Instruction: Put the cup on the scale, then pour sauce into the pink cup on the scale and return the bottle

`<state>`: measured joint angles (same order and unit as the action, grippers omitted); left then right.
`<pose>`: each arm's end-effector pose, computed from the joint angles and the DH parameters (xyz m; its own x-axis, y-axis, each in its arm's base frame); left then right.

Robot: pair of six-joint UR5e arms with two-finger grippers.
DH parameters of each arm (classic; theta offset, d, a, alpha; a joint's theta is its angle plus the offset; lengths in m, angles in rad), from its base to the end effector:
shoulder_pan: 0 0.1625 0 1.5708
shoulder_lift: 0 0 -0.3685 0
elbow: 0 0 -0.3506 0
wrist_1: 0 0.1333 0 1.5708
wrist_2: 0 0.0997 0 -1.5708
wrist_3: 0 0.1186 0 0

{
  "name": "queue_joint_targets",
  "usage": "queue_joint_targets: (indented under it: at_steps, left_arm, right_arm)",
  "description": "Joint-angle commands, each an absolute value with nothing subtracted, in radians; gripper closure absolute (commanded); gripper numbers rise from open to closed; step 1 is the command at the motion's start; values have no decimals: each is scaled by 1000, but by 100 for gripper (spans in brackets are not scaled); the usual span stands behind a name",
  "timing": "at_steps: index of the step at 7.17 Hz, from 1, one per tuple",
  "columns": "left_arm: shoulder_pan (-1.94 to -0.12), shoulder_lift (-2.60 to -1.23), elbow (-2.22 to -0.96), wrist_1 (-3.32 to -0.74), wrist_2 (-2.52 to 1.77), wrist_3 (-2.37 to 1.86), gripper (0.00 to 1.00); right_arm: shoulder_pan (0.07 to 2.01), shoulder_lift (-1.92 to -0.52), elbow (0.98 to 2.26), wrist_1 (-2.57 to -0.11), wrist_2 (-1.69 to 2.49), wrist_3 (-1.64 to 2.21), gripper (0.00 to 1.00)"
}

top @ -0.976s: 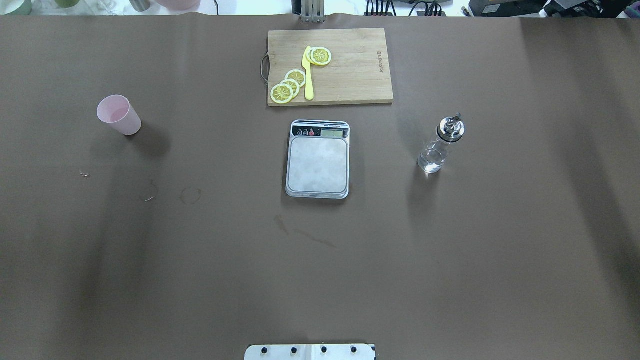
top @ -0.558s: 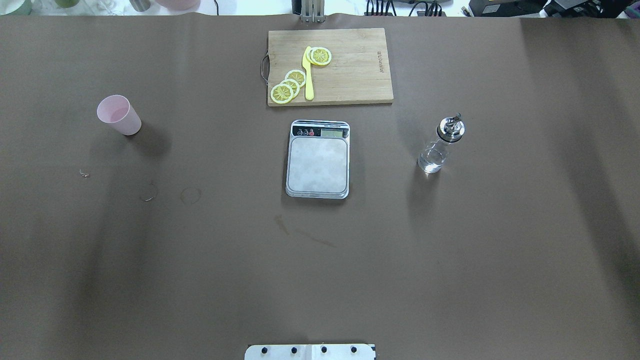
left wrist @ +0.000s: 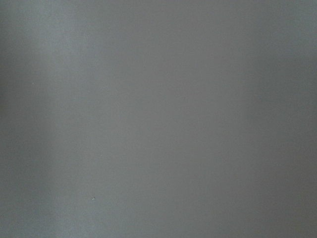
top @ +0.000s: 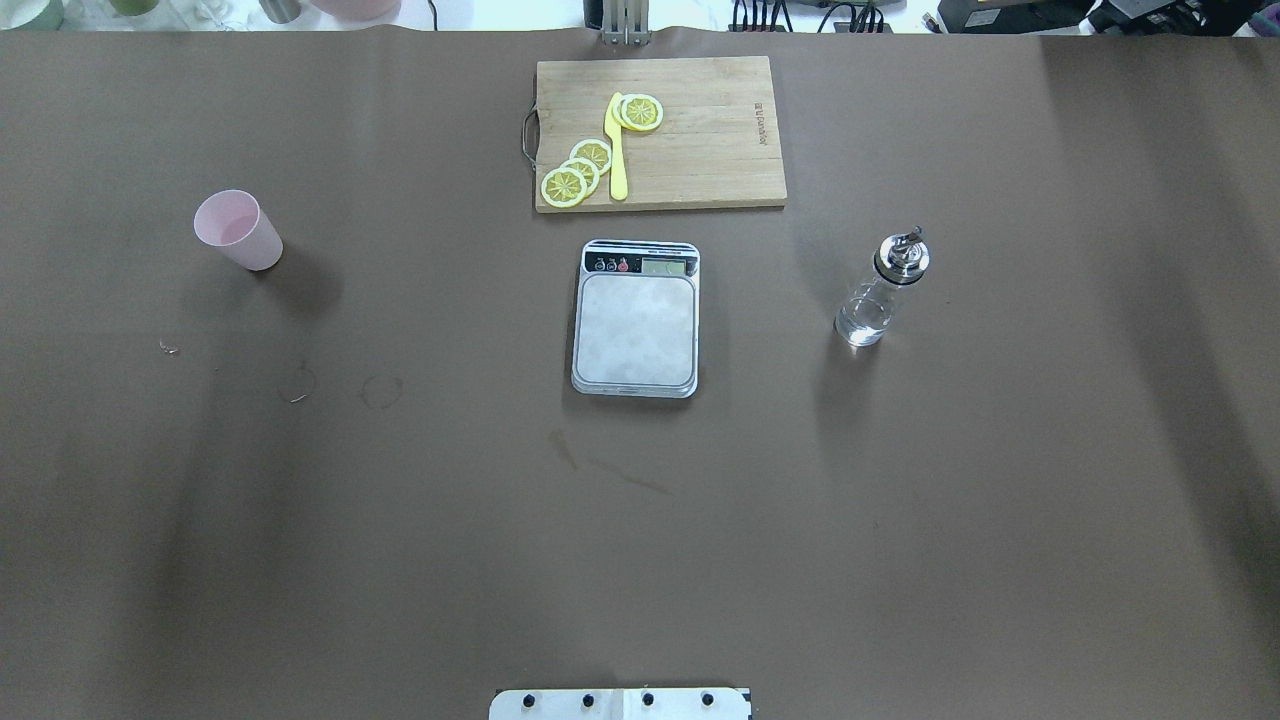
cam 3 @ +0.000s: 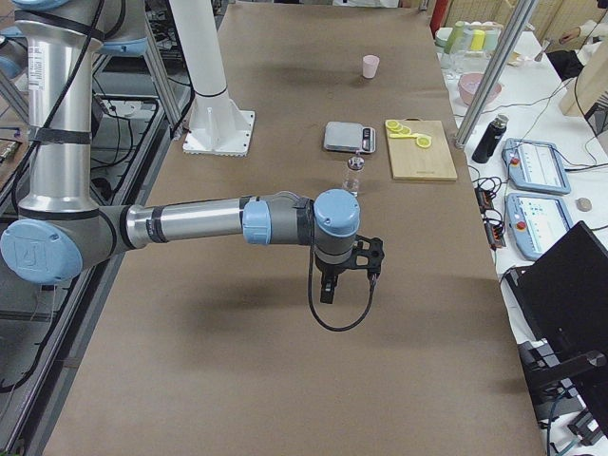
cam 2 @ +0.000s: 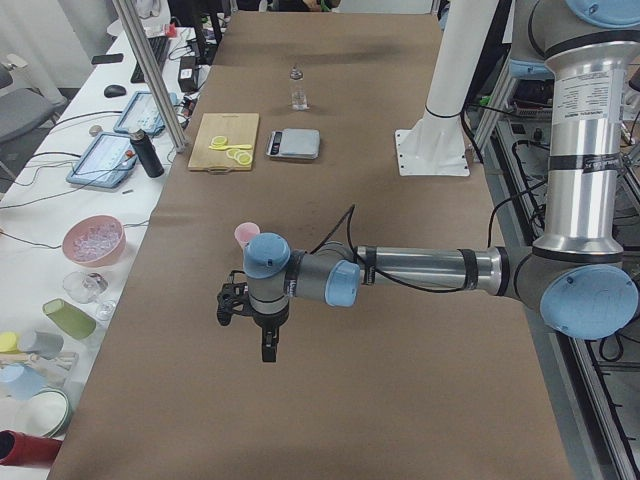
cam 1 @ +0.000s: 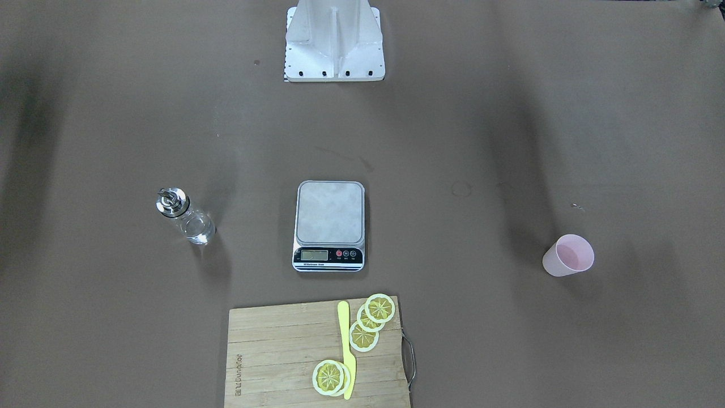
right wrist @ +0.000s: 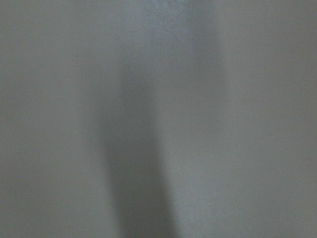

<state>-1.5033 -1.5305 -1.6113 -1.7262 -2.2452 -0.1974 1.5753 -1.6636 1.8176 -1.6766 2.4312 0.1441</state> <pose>-0.0289 -0.4516 0.6067 0.7708 -0.0470 -0.6353 0.0862 0.9958 0.0310 0.0453 -0.4154 0.5481 0.6449 0.1102 0.7563 -0.0981 0.9933 -0.0611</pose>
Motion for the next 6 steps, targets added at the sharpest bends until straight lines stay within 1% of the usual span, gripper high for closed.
queue_joint_targets:
  at_steps: [1, 3, 4, 6]
  left_arm:
    - [-1503, -1529, -1609, -1726, -2246, -198, 1]
    - [-1503, -1542, -1617, -1714, -2246, -199, 1]
    - [-1503, -1552, -1623, -1712, -2246, -202, 1]
    - [-1502, -1653, -1621, -1671, -2283, -199, 1]
  right_arm:
    - [1575, -1664, 1819, -1677, 2431, 144, 0]
    - [1575, -1664, 1824, -1677, 2431, 144, 0]
    - [1575, -1661, 1845, -1718, 2431, 144, 0]
    - [1574, -1661, 1905, -1802, 2430, 146, 0]
